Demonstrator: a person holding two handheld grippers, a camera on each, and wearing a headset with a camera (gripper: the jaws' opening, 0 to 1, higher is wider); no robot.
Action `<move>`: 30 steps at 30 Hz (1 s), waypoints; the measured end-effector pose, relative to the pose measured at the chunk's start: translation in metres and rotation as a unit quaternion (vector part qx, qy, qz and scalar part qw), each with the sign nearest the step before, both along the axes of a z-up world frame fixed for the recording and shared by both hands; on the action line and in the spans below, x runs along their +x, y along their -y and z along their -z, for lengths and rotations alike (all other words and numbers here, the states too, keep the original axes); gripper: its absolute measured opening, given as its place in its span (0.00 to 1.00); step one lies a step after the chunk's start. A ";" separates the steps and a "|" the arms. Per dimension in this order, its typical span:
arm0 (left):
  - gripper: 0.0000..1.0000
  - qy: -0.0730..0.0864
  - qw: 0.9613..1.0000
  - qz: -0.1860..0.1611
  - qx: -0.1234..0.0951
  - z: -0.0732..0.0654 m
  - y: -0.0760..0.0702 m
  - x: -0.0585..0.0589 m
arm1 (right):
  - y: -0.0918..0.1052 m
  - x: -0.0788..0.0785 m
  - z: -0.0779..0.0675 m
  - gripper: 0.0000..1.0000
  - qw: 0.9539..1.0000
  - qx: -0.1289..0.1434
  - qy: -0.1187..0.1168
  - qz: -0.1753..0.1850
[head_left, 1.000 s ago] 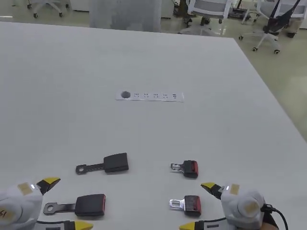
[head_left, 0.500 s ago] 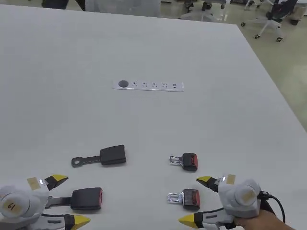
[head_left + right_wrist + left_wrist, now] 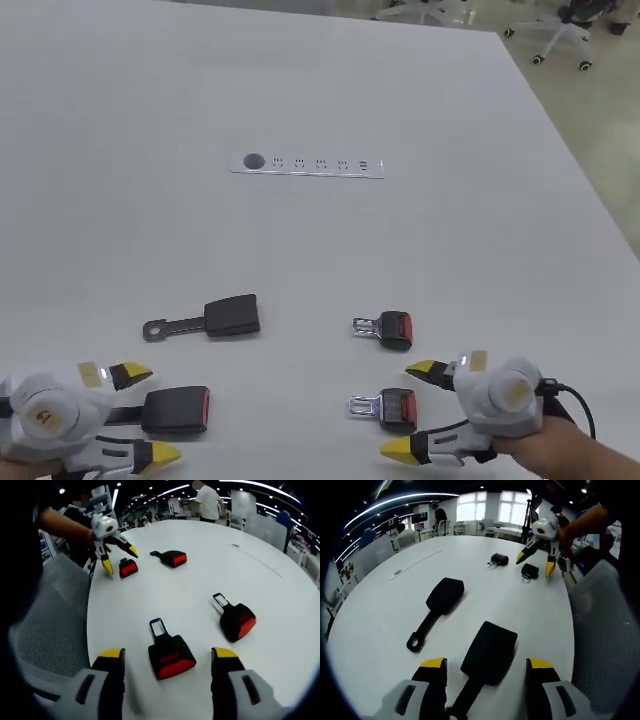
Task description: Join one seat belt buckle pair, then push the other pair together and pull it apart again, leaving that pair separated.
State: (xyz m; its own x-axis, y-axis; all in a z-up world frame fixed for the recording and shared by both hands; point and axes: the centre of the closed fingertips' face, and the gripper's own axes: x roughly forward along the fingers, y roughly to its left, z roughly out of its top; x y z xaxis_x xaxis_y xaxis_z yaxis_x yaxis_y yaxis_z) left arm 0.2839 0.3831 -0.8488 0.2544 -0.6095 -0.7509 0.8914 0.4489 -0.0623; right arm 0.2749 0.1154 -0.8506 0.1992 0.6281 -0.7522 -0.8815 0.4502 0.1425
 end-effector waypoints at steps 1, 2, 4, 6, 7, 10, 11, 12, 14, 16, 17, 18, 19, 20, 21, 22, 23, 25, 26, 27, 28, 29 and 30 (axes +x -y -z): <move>0.64 0.001 1.000 0.006 0.003 0.001 0.000 0.000 | 0.000 0.000 0.001 0.71 1.000 -0.002 -0.001 -0.005; 0.63 0.002 1.000 0.011 0.008 0.003 0.000 0.000 | 0.000 0.000 0.002 0.70 1.000 -0.005 -0.002 -0.012; 0.60 0.003 1.000 0.020 0.012 0.003 0.001 0.000 | -0.001 -0.002 0.003 0.69 1.000 -0.008 -0.008 -0.022; 0.56 0.006 0.999 0.038 0.019 0.006 0.002 -0.002 | 0.000 -0.005 0.005 0.67 0.999 -0.014 -0.013 -0.039; 0.54 0.006 0.999 0.046 0.027 0.008 0.002 -0.002 | 0.001 -0.006 0.006 0.66 0.999 -0.020 -0.013 -0.045; 0.52 0.013 0.998 0.057 0.030 0.010 0.002 -0.001 | 0.002 -0.009 0.008 0.63 0.998 -0.023 -0.022 -0.056; 0.51 0.018 0.997 0.061 0.034 0.010 0.001 0.001 | 0.002 -0.008 0.008 0.61 0.998 -0.023 -0.017 -0.064; 0.50 0.016 0.997 0.064 0.031 0.010 0.002 0.001 | 0.003 -0.009 0.009 0.59 0.997 -0.027 -0.016 -0.067; 0.49 0.017 0.997 0.071 0.032 0.010 0.001 0.002 | 0.003 -0.008 0.009 0.57 0.996 -0.033 -0.007 -0.077; 0.47 0.017 0.996 0.078 0.034 0.010 0.001 0.001 | 0.003 -0.009 0.008 0.57 0.996 -0.030 -0.012 -0.078; 0.45 0.017 0.996 0.083 0.035 0.010 0.001 0.001 | 0.003 -0.009 0.008 0.56 0.996 -0.030 -0.011 -0.079; 0.43 0.018 0.995 0.093 0.034 0.010 0.001 0.000 | 0.003 -0.008 0.008 0.55 0.996 -0.031 -0.009 -0.081; 0.41 0.018 0.994 0.099 0.035 0.010 0.001 -0.001 | 0.004 -0.008 0.009 0.54 0.996 -0.032 -0.008 -0.082; 0.40 0.019 0.994 0.104 0.036 0.010 0.001 -0.001 | 0.005 -0.007 0.009 0.53 0.996 -0.033 -0.005 -0.084; 0.39 0.018 0.994 0.103 0.037 0.010 0.001 0.000 | 0.005 -0.006 0.009 0.52 0.996 -0.034 -0.003 -0.084; 0.37 0.018 0.994 0.104 0.039 0.010 0.000 0.000 | 0.005 -0.005 0.009 0.50 0.996 -0.037 0.001 -0.085; 0.36 0.021 0.993 0.106 0.041 0.011 -0.001 0.003 | 0.005 -0.004 0.009 0.48 0.996 -0.038 0.003 -0.085; 0.36 0.020 0.992 0.113 0.044 0.012 0.000 0.002 | 0.006 -0.002 0.010 0.45 0.996 -0.040 0.005 -0.085; 0.36 0.019 0.992 0.114 0.045 0.012 0.000 0.002 | 0.007 -0.001 0.011 0.42 0.995 -0.042 0.008 -0.085; 0.36 0.019 0.992 0.115 0.046 0.013 0.000 0.002 | 0.008 0.000 0.011 0.39 0.995 -0.044 0.011 -0.088; 0.35 0.019 0.992 0.116 0.046 0.012 0.000 0.002 | 0.008 -0.001 0.010 0.38 0.995 -0.044 0.010 -0.090; 0.35 0.020 0.992 0.118 0.047 0.013 0.000 0.002 | 0.008 -0.002 0.009 0.38 0.994 -0.044 0.013 -0.096; 0.35 0.020 0.992 0.119 0.047 0.013 0.000 0.002 | 0.009 -0.002 0.009 0.38 0.994 -0.045 0.015 -0.098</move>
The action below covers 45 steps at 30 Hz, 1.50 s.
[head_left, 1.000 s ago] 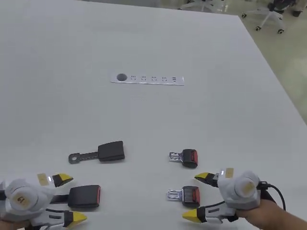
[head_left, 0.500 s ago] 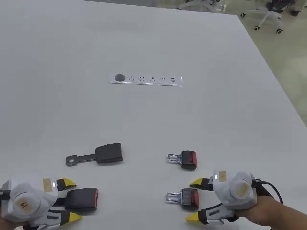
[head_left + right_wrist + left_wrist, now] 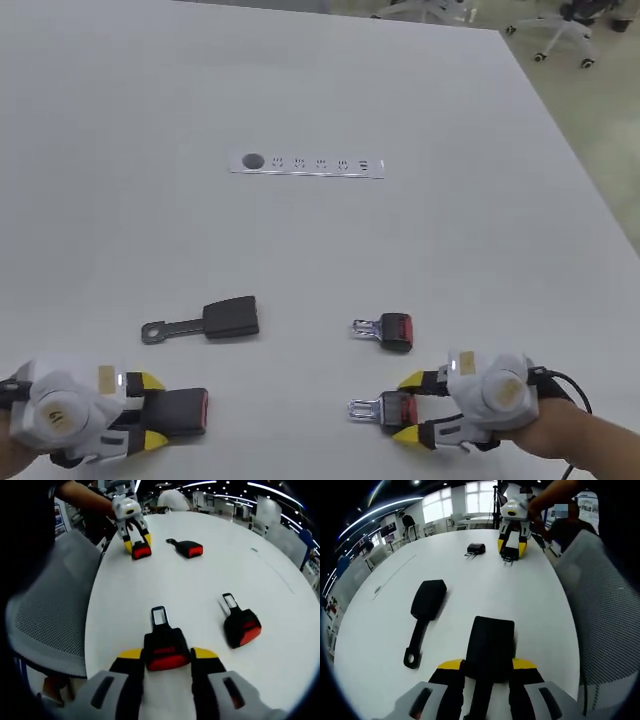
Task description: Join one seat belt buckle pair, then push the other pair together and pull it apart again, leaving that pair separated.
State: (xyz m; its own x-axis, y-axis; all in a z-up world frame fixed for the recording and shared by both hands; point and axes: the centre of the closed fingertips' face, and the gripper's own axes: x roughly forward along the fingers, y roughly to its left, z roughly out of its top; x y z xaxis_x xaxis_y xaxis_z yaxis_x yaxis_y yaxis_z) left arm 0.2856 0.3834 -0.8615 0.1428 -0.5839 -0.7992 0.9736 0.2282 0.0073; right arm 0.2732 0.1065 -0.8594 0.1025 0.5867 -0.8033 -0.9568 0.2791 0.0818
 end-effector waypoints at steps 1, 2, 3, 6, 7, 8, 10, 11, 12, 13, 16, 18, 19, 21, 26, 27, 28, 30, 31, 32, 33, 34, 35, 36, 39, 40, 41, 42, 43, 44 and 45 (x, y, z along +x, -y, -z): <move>0.35 0.000 1.000 0.000 0.000 0.000 0.000 0.000 | 0.000 0.001 0.001 0.37 1.000 0.000 0.000 -0.002; 0.35 -0.001 1.000 0.000 0.000 0.000 0.000 0.000 | 0.000 0.001 0.001 0.37 1.000 0.000 0.000 -0.002; 0.35 -0.001 1.000 -0.001 0.001 0.000 0.000 0.000 | -0.001 0.001 0.001 0.37 1.000 0.000 0.000 -0.003; 0.35 -0.002 1.000 -0.001 0.001 0.000 0.000 0.000 | -0.001 0.001 0.001 0.37 1.000 0.003 -0.001 -0.001; 0.35 -0.002 1.000 -0.001 0.001 0.000 0.000 0.000 | 0.000 0.002 0.002 0.37 1.000 0.006 -0.001 -0.001; 0.35 -0.002 1.000 -0.001 0.001 0.000 0.000 0.000 | 0.000 0.002 0.001 0.37 1.000 0.008 -0.002 0.000; 0.35 -0.002 1.000 0.001 0.002 -0.001 0.000 0.000 | 0.000 0.002 0.001 0.36 1.000 0.009 -0.003 -0.001; 0.35 -0.002 1.000 0.002 0.003 0.000 0.000 0.000 | 0.000 0.002 0.001 0.36 1.000 0.010 -0.004 -0.002; 0.35 -0.002 1.000 0.003 0.003 -0.001 0.000 0.000 | 0.000 0.002 0.001 0.36 1.000 0.011 -0.005 -0.001; 0.35 -0.003 1.000 0.004 0.004 -0.001 0.000 0.000 | 0.000 0.002 0.001 0.36 1.000 0.012 -0.006 0.000; 0.35 -0.004 1.000 0.010 0.007 -0.001 0.000 0.000 | -0.002 0.002 0.001 0.36 1.000 0.016 -0.006 0.001; 0.35 -0.005 1.000 0.013 0.010 -0.001 0.001 -0.001 | -0.003 0.003 0.001 0.36 1.000 0.017 -0.006 0.001; 0.35 -0.005 1.000 0.013 0.010 -0.001 0.001 -0.001 | -0.006 0.004 0.001 0.36 1.000 0.017 -0.005 0.000; 0.35 -0.005 1.000 0.013 0.011 -0.001 0.001 -0.001 | -0.010 0.004 0.002 0.36 1.000 0.018 -0.003 -0.003; 0.35 -0.006 1.000 0.012 0.013 -0.001 0.000 0.000 | -0.019 0.006 0.002 0.36 1.000 0.025 -0.004 -0.005; 0.35 -0.006 1.000 0.012 0.013 -0.001 0.000 0.000 | -0.021 0.006 0.002 0.36 1.000 0.027 -0.004 -0.006; 0.35 -0.006 1.000 0.012 0.013 -0.001 0.000 -0.001 | -0.023 0.006 0.002 0.36 1.000 0.028 -0.002 -0.007; 0.35 -0.006 1.000 0.011 0.013 -0.002 0.000 -0.001 | -0.029 0.005 0.002 0.36 0.999 0.031 -0.002 -0.009; 0.35 -0.007 1.000 0.011 0.013 -0.002 0.000 -0.001 | -0.030 0.005 0.002 0.36 0.999 0.032 -0.002 -0.009; 0.35 -0.007 1.000 0.011 0.013 -0.002 0.000 -0.001 | -0.032 0.005 0.002 0.36 0.999 0.032 -0.002 -0.009; 0.35 -0.007 1.000 0.011 0.013 -0.002 0.000 -0.001 | -0.036 0.005 0.002 0.36 0.999 0.034 -0.002 -0.011; 0.35 -0.007 1.000 0.010 0.013 -0.002 0.000 -0.001 | -0.039 0.006 0.002 0.36 0.999 0.037 -0.003 -0.010; 0.35 -0.008 1.000 0.010 0.014 -0.002 0.000 -0.001 | -0.041 0.006 0.002 0.36 0.999 0.038 -0.002 -0.010; 0.35 -0.009 1.000 0.009 0.015 -0.002 0.000 -0.001 | -0.045 0.005 0.002 0.36 0.999 0.041 -0.004 -0.010; 0.35 -0.009 1.000 0.011 0.017 -0.001 0.000 -0.001 | -0.055 0.006 0.001 0.36 0.999 0.047 0.000 -0.012; 0.35 -0.009 1.000 0.010 0.017 -0.002 0.000 0.000 | -0.057 0.005 0.001 0.36 0.999 0.050 -0.002 -0.012; 0.35 -0.009 1.000 0.010 0.017 -0.002 0.000 -0.001 | -0.061 0.004 0.000 0.36 0.999 0.053 -0.005 -0.013; 0.35 -0.010 1.000 0.010 0.017 -0.002 0.000 -0.001 | -0.065 0.005 0.000 0.36 0.998 0.055 -0.001 -0.015; 0.35 -0.010 1.000 0.010 0.018 -0.002 0.000 -0.001 | -0.070 0.005 -0.001 0.36 0.998 0.060 0.000 -0.019; 0.35 -0.010 1.000 0.010 0.018 -0.002 0.000 -0.001 | -0.073 0.004 0.000 0.36 0.998 0.060 -0.002 -0.018; 0.35 -0.010 1.000 0.010 0.019 -0.002 0.000 -0.001 | -0.076 0.004 -0.001 0.36 0.998 0.062 -0.002 -0.020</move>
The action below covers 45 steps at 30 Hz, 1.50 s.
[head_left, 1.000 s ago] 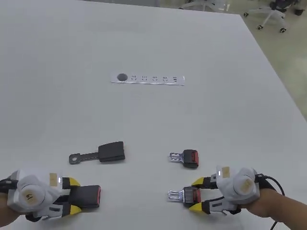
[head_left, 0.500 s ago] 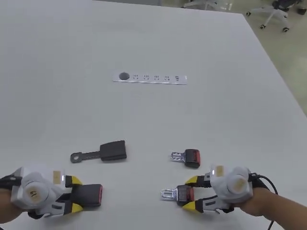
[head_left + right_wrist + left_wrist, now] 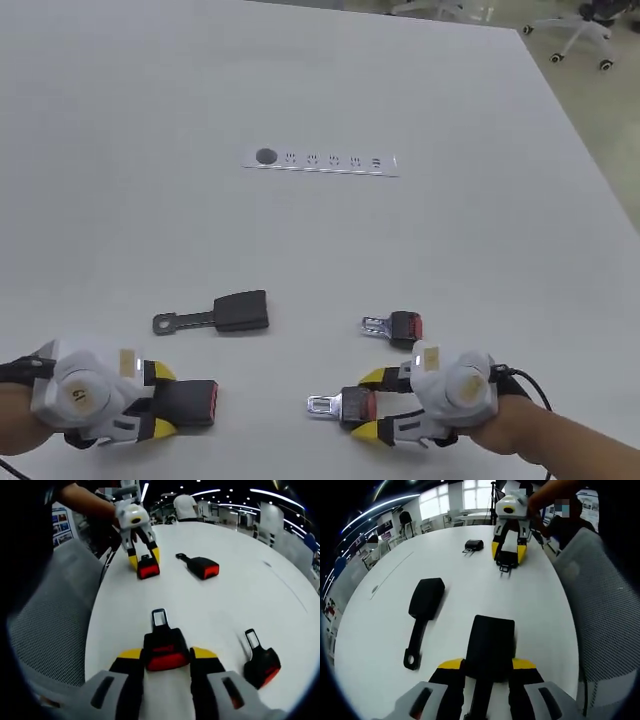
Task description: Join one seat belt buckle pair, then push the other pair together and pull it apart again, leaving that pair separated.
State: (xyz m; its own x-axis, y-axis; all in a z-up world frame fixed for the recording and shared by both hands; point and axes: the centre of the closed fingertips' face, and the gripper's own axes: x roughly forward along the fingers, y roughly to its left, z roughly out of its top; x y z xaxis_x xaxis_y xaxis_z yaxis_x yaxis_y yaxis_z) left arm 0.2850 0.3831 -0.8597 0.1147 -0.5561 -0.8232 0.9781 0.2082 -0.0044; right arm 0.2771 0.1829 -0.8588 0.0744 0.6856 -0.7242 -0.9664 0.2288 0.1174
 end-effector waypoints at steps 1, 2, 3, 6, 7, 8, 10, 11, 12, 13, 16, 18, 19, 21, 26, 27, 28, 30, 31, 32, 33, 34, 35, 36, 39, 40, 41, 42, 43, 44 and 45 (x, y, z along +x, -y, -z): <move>0.35 0.000 1.000 0.001 0.000 0.000 0.000 0.000 | -0.003 0.000 0.000 0.36 1.000 0.002 0.002 -0.003; 0.35 0.000 1.000 0.001 0.001 0.000 0.000 0.000 | -0.006 -0.001 0.000 0.36 1.000 0.004 0.002 -0.004; 0.35 0.000 1.000 0.002 0.001 0.000 0.000 0.000 | -0.009 -0.001 -0.001 0.36 1.000 0.008 0.000 -0.006; 0.35 -0.001 1.000 0.003 0.002 0.000 0.000 0.000 | -0.014 -0.001 -0.001 0.36 1.000 0.011 -0.005 -0.001; 0.35 -0.001 1.000 0.003 0.002 -0.001 0.000 0.000 | -0.015 -0.001 -0.001 0.36 1.000 0.012 -0.005 -0.001; 0.35 -0.001 1.000 0.003 0.002 0.000 0.000 0.000 | -0.018 0.001 0.001 0.36 1.000 0.014 -0.003 -0.003; 0.35 -0.001 1.000 0.002 0.002 0.000 0.000 0.000 | -0.024 0.001 0.001 0.36 1.000 0.018 -0.004 -0.003; 0.35 -0.001 1.000 0.002 0.002 -0.001 0.000 0.000 | -0.029 0.002 0.001 0.36 1.000 0.022 -0.005 -0.003; 0.35 -0.001 1.000 0.002 0.003 -0.001 0.000 0.000 | -0.030 0.002 0.001 0.36 1.000 0.023 -0.006 -0.001; 0.35 -0.001 1.000 0.002 0.002 0.000 0.000 0.000 | -0.035 0.002 0.001 0.36 1.000 0.027 -0.009 -0.001; 0.35 -0.002 1.000 0.002 0.003 0.000 0.000 0.000 | -0.044 0.004 0.000 0.36 0.999 0.032 -0.008 -0.003; 0.35 -0.002 1.000 0.003 0.004 0.000 0.000 0.000 | -0.052 0.004 -0.001 0.36 0.999 0.036 -0.008 -0.004; 0.35 -0.003 1.000 0.004 0.005 0.000 0.000 0.000 | -0.055 0.003 -0.001 0.36 0.999 0.038 -0.008 -0.005; 0.35 -0.003 1.000 0.007 0.009 -0.001 0.000 0.000 | -0.065 0.003 -0.002 0.36 0.999 0.043 -0.007 -0.007; 0.35 -0.003 1.000 0.009 0.009 0.000 0.000 -0.001 | -0.082 0.000 -0.001 0.36 0.999 0.048 -0.003 -0.017; 0.35 -0.004 1.000 0.008 0.009 0.000 0.000 -0.001 | -0.085 -0.001 -0.001 0.36 0.999 0.050 -0.005 -0.018; 0.35 -0.003 1.000 0.009 0.010 0.000 -0.001 -0.001 | -0.087 -0.001 -0.002 0.36 0.999 0.050 -0.007 -0.019; 0.35 -0.004 1.000 0.009 0.010 0.000 -0.001 -0.001 | -0.091 0.000 -0.002 0.36 0.999 0.049 -0.008 -0.018; 0.35 -0.003 1.000 0.009 0.010 0.000 -0.001 -0.001 | -0.095 0.001 -0.003 0.36 0.998 0.051 -0.006 -0.022; 0.35 -0.004 1.000 0.009 0.010 0.000 -0.001 -0.001 | -0.098 0.002 -0.004 0.36 0.998 0.053 -0.007 -0.023; 0.35 -0.004 1.000 0.009 0.010 0.000 -0.001 0.000 | -0.100 0.002 -0.002 0.36 0.998 0.053 -0.008 -0.024; 0.35 -0.004 1.000 0.009 0.011 0.000 -0.001 0.000 | -0.101 0.003 -0.002 0.36 0.998 0.052 -0.006 -0.023; 0.35 -0.004 1.000 0.009 0.011 0.000 -0.001 0.000 | -0.104 0.004 -0.003 0.36 0.998 0.054 -0.005 -0.026; 0.35 -0.004 1.000 0.009 0.012 0.000 -0.001 0.000 | -0.105 0.004 -0.003 0.36 0.998 0.055 -0.006 -0.027; 0.35 -0.004 1.000 0.010 0.010 0.000 -0.001 0.000 | -0.105 0.005 -0.003 0.36 0.998 0.049 0.000 -0.037; 0.35 -0.003 1.000 0.011 0.009 0.000 -0.001 0.000 | -0.105 0.006 -0.003 0.36 0.998 0.049 -0.001 -0.037; 0.35 -0.002 1.000 0.011 0.008 0.001 -0.001 0.000 | -0.105 0.006 -0.002 0.36 0.998 0.050 -0.001 -0.037; 0.35 -0.002 1.000 0.011 0.008 0.001 -0.001 0.000 | -0.105 0.006 -0.002 0.36 0.998 0.050 0.000 -0.037; 0.35 -0.001 1.000 0.012 0.007 0.000 -0.001 0.000 | -0.107 0.006 -0.001 0.36 0.998 0.047 0.004 -0.039; 0.35 -0.001 1.000 0.012 0.007 0.000 -0.001 0.000 | -0.109 0.007 -0.002 0.36 0.998 0.048 0.004 -0.037; 0.35 -0.001 1.000 0.013 0.009 0.001 0.000 0.000 | -0.114 0.007 -0.001 0.36 0.998 0.047 0.004 -0.036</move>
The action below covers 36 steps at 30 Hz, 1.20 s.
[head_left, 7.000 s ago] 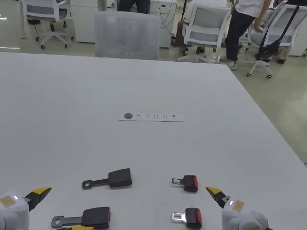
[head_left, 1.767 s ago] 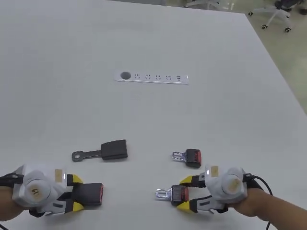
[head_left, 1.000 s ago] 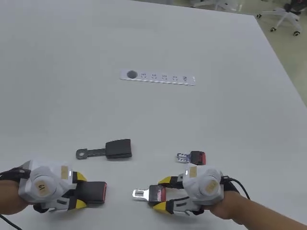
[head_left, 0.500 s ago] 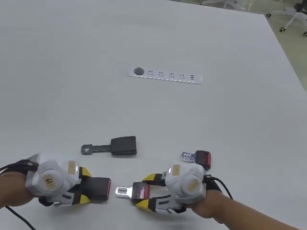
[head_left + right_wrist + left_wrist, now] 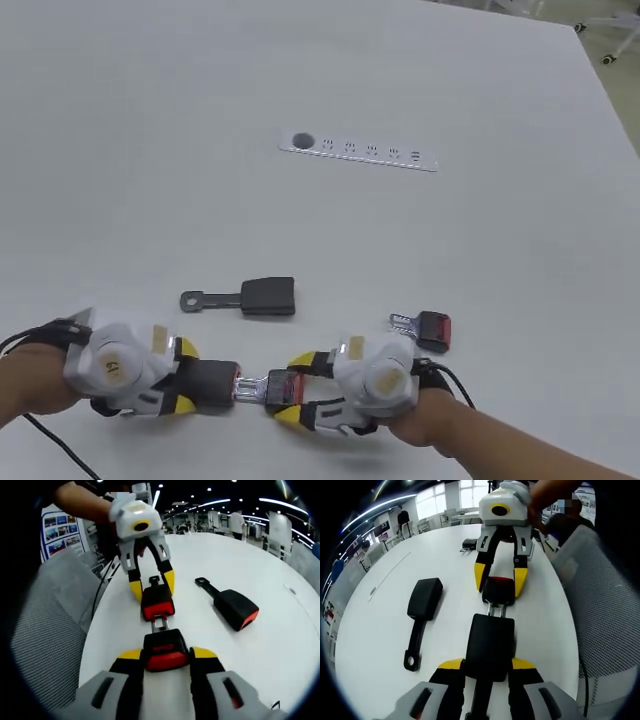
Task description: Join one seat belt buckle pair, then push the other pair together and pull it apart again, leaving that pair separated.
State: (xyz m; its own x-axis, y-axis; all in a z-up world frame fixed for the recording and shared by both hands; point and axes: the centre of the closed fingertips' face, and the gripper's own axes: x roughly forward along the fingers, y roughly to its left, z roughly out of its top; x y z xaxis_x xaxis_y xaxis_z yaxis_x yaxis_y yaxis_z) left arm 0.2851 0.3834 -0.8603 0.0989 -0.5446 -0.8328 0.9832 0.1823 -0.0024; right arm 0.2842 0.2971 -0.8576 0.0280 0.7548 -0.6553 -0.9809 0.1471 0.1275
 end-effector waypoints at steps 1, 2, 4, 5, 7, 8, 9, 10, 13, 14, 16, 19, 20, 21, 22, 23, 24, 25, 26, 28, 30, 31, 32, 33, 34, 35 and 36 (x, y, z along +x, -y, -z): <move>0.35 0.000 1.000 0.000 0.001 0.000 0.000 0.000 | -0.003 0.001 0.001 0.36 1.000 -0.003 0.005 -0.001; 0.35 0.000 1.000 0.001 0.001 0.000 0.001 0.000 | -0.009 0.001 0.001 0.36 1.000 -0.002 0.006 -0.001; 0.35 0.000 1.000 0.002 0.002 0.000 0.000 0.000 | -0.009 0.002 0.001 0.36 1.000 -0.011 0.012 -0.008; 0.35 0.000 1.000 0.001 0.001 0.000 0.000 0.000 | -0.008 0.003 0.000 0.36 1.000 -0.006 0.000 0.002; 0.35 0.000 1.000 0.000 0.000 0.001 0.000 -0.001 | -0.009 0.003 0.000 0.36 1.000 -0.006 -0.004 0.008; 0.35 0.000 1.000 0.000 0.001 0.001 0.001 -0.001 | -0.009 0.002 0.001 0.36 1.000 -0.007 -0.003 0.007; 0.34 0.001 1.000 0.002 0.002 0.001 0.001 -0.001 | -0.009 0.002 0.000 0.36 1.000 -0.006 -0.005 0.008; 0.34 0.001 1.000 0.006 0.006 0.001 0.002 -0.001 | -0.010 0.002 0.000 0.36 1.000 -0.005 -0.006 0.010; 0.34 0.002 1.000 0.016 0.008 0.001 0.001 0.000 | -0.014 0.002 0.001 0.35 1.000 -0.008 -0.005 0.005; 0.34 0.001 1.000 0.016 0.008 0.001 0.002 0.000 | -0.015 0.001 0.001 0.35 1.000 -0.009 -0.003 0.003; 0.34 0.001 1.000 0.017 0.008 0.000 0.002 -0.001 | -0.018 0.001 0.001 0.35 1.000 -0.007 -0.003 0.004; 0.34 0.001 1.000 0.018 0.011 0.000 0.002 -0.001 | -0.024 0.001 0.002 0.35 1.000 -0.006 -0.004 0.004; 0.34 0.001 1.000 0.021 0.011 0.000 0.002 -0.001 | -0.026 0.001 0.001 0.35 1.000 -0.006 -0.003 0.005; 0.33 0.001 1.000 0.021 0.011 0.000 0.002 -0.001 | -0.026 0.002 0.001 0.35 1.000 -0.008 -0.002 0.005; 0.33 0.001 1.000 0.022 0.010 0.000 0.002 -0.001 | -0.025 0.001 0.001 0.35 1.000 -0.007 -0.003 0.005; 0.33 0.001 1.000 0.022 0.009 0.000 0.002 -0.001 | -0.025 0.002 0.001 0.35 1.000 -0.006 -0.004 0.006; 0.33 0.001 1.000 0.022 0.009 0.000 0.002 -0.001 | -0.025 0.001 0.001 0.35 1.000 -0.005 -0.004 0.006; 0.33 0.001 1.000 0.022 0.008 0.000 0.002 -0.001 | -0.026 0.002 0.000 0.35 1.000 -0.005 -0.006 0.008; 0.33 0.002 1.000 0.023 0.008 0.000 0.002 -0.001 | -0.028 0.002 0.001 0.35 1.000 -0.006 -0.005 0.009; 0.33 0.001 1.000 0.030 0.010 0.000 0.002 -0.001 | -0.032 0.001 0.001 0.35 1.000 -0.008 -0.005 0.010; 0.33 0.002 0.999 0.037 0.013 0.000 0.003 -0.001 | -0.030 0.000 0.001 0.35 1.000 -0.014 -0.007 0.007; 0.33 0.003 0.999 0.039 0.012 0.000 0.003 -0.001 | -0.029 0.000 0.000 0.35 1.000 -0.012 -0.008 0.006; 0.33 0.003 0.999 0.040 0.010 0.000 0.003 -0.002 | -0.029 0.001 0.000 0.35 1.000 -0.011 -0.008 0.005; 0.33 0.003 0.999 0.039 0.008 0.000 0.003 -0.002 | -0.030 0.001 0.000 0.35 1.000 -0.012 -0.008 0.004; 0.33 0.003 0.999 0.038 0.008 0.000 0.003 -0.003 | -0.030 0.000 0.000 0.35 1.000 -0.012 -0.007 0.004; 0.33 0.003 0.999 0.038 0.007 0.000 0.003 -0.003 | -0.030 0.001 0.000 0.35 1.000 -0.012 -0.007 0.006; 0.33 0.003 0.999 0.038 0.007 0.000 0.003 -0.003 | -0.030 0.001 0.000 0.35 1.000 -0.012 -0.007 0.006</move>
